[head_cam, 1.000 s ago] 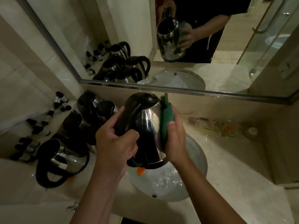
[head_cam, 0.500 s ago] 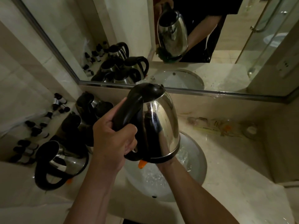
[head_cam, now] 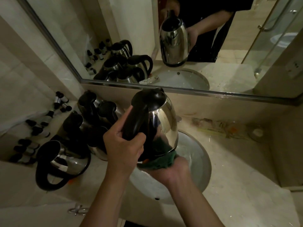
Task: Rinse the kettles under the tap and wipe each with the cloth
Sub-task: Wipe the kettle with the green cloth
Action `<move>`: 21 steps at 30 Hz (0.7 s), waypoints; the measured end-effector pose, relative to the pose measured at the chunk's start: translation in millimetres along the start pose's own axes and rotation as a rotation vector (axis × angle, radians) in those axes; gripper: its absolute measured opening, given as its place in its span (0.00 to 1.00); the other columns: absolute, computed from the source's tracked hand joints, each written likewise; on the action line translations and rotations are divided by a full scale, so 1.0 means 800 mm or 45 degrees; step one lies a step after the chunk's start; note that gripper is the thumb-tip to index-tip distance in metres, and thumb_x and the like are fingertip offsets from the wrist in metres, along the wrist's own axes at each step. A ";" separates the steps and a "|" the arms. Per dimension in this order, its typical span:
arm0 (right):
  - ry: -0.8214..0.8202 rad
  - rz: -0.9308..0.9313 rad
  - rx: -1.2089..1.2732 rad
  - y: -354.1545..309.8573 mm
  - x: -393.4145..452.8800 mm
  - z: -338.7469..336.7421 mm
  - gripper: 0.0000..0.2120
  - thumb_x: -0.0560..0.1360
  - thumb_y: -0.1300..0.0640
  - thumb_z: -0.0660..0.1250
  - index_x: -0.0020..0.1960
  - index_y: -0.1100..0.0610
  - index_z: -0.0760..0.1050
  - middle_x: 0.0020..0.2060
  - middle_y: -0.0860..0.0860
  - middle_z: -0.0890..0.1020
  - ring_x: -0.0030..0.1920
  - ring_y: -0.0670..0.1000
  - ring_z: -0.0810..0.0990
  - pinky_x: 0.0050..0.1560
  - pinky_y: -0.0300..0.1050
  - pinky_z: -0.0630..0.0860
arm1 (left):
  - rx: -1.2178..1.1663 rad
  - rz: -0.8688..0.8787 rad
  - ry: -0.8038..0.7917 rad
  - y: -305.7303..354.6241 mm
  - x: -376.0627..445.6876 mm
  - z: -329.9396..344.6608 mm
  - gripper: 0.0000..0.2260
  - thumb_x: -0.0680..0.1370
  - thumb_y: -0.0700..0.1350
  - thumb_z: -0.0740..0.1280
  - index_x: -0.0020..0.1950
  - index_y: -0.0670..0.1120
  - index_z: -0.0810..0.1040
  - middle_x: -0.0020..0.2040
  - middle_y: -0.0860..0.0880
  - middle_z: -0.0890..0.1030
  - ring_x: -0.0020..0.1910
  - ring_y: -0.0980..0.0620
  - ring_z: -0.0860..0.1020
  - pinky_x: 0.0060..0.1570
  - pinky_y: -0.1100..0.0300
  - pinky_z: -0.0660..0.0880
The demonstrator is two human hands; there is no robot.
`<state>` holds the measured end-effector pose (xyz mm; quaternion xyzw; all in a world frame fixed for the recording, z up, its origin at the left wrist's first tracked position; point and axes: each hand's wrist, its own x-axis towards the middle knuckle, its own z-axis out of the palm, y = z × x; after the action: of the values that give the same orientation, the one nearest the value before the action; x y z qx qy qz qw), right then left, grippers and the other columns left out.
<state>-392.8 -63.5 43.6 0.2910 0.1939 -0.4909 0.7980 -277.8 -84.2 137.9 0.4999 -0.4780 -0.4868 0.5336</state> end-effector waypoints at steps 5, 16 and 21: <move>0.226 -0.488 -0.230 -0.012 0.007 0.017 0.32 0.85 0.42 0.46 0.68 0.61 0.80 0.61 0.67 0.83 0.63 0.66 0.83 0.69 0.65 0.76 | -0.009 -0.036 0.024 -0.009 -0.016 -0.001 0.35 0.69 0.26 0.66 0.72 0.51 0.76 0.24 0.50 0.72 0.19 0.52 0.68 0.24 0.61 0.68; 0.181 -1.702 -1.935 0.014 -0.007 0.043 0.25 0.82 0.41 0.52 0.79 0.40 0.63 0.68 0.46 0.78 0.67 0.49 0.78 0.65 0.56 0.77 | -0.235 -0.211 -0.013 -0.001 -0.017 -0.018 0.31 0.69 0.22 0.61 0.64 0.49 0.83 0.23 0.47 0.62 0.18 0.53 0.59 0.24 0.63 0.59; 0.007 -2.248 -2.397 0.038 0.018 -0.034 0.28 0.87 0.42 0.47 0.85 0.42 0.46 0.85 0.57 0.54 0.85 0.60 0.54 0.79 0.69 0.60 | -0.266 -0.242 0.004 -0.009 -0.019 -0.018 0.32 0.70 0.21 0.60 0.67 0.48 0.81 0.22 0.47 0.63 0.17 0.53 0.59 0.22 0.64 0.59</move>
<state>-360.2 -44.7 22.9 -0.6054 0.5906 -0.5239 0.1016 -264.8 -68.7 129.8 0.4853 -0.3743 -0.5816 0.5349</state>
